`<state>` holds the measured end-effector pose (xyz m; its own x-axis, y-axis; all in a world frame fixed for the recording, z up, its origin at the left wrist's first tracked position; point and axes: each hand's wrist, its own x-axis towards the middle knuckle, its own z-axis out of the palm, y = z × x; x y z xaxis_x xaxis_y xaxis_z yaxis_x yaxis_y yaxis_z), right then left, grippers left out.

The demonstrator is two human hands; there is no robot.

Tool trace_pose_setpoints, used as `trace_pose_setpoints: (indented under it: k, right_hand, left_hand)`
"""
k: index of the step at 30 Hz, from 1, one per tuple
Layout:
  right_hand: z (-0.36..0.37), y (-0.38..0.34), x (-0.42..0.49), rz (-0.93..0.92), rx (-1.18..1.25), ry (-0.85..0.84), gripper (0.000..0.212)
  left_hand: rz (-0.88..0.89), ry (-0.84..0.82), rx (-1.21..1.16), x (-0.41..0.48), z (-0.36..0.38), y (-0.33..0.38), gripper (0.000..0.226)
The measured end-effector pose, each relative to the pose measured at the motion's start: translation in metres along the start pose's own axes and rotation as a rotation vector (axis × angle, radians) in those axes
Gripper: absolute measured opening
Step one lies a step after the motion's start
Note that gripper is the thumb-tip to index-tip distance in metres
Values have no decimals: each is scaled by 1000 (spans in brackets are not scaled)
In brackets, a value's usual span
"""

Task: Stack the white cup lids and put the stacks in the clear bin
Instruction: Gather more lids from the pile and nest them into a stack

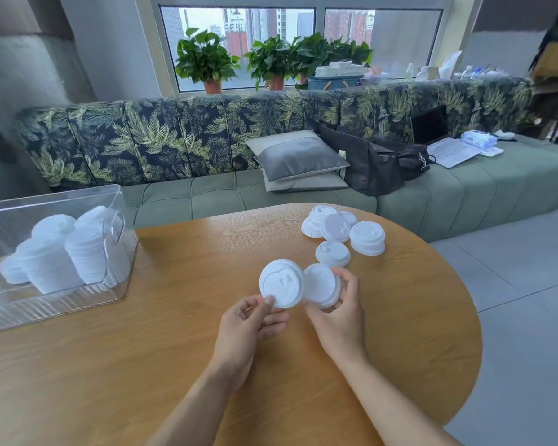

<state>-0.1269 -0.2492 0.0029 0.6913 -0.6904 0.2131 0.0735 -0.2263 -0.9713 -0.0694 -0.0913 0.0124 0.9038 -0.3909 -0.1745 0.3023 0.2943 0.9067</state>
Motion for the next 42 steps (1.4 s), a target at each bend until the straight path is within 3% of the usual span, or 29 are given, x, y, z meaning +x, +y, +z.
trace_pose_setpoints:
  k: [9,13,17,23,29,35,42]
  right_hand:
    - [24,-16,-25,210,188,-191,66]
    - [34,-22,-31,294,307,-162,36]
    - [28,-25,-24,411,424,-108,20]
    - [12,-20,-15,613,710,-83,22]
    - [9,-20,-16,618,689,-187,38]
    - [5,-20,-16,532,633,-350,33]
    - [12,-16,-18,509,588,-313,21]
  left_hand:
    - [-2,32,-76,-35,-29,9,41]
    - [29,80,-101,-41,-34,10,47]
    - [46,118,-101,-42,-34,7,50]
    - [48,127,-71,-39,-35,4,53]
    - [66,112,-44,-41,-33,4,49]
    - [94,143,60,-42,-28,2,31]
    - [123,174,139,-44,-21,-1,33]
